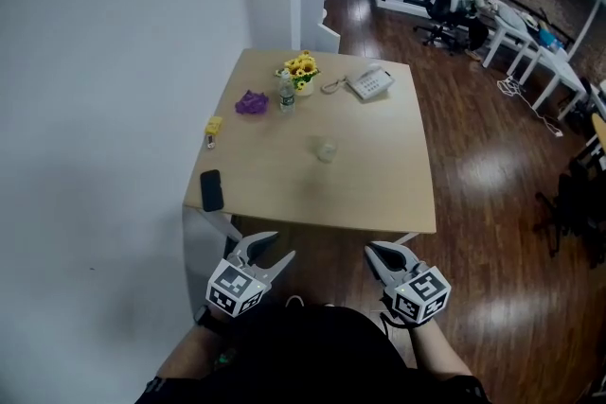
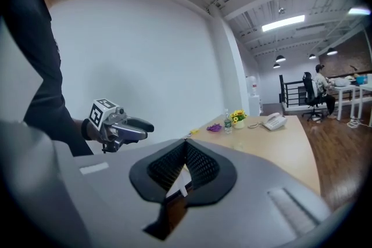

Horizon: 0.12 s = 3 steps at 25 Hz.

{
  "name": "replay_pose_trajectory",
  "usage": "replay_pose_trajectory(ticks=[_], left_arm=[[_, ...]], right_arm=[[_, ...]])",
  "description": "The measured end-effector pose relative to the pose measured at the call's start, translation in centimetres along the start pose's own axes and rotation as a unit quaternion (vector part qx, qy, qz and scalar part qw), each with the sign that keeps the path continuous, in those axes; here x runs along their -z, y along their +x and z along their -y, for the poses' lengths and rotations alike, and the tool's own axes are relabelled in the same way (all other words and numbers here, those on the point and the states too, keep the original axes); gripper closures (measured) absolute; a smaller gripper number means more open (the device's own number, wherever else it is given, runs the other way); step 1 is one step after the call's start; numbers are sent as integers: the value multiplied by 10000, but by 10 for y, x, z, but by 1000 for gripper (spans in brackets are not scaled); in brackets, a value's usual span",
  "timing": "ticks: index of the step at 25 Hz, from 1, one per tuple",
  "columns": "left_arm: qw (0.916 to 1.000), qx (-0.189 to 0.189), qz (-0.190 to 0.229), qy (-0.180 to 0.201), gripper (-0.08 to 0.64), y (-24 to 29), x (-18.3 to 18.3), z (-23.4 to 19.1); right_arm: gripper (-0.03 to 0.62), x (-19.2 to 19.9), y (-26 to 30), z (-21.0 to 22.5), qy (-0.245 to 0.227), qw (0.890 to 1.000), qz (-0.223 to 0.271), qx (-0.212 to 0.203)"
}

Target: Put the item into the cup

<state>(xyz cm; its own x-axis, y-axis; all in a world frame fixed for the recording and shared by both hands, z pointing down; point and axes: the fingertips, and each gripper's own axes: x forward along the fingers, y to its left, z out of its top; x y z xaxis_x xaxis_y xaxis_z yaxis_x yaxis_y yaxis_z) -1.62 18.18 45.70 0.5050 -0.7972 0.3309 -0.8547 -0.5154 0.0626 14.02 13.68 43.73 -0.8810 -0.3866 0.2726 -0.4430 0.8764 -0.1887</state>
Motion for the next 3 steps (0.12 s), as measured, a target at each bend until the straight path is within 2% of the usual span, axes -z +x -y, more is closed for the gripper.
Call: replay_pose_trajectory(ticks=[3], left_arm=[[10000, 23, 21, 7, 387, -1, 0, -5]], right_arm=[[584, -1, 3, 1, -36, 10000, 17, 36]])
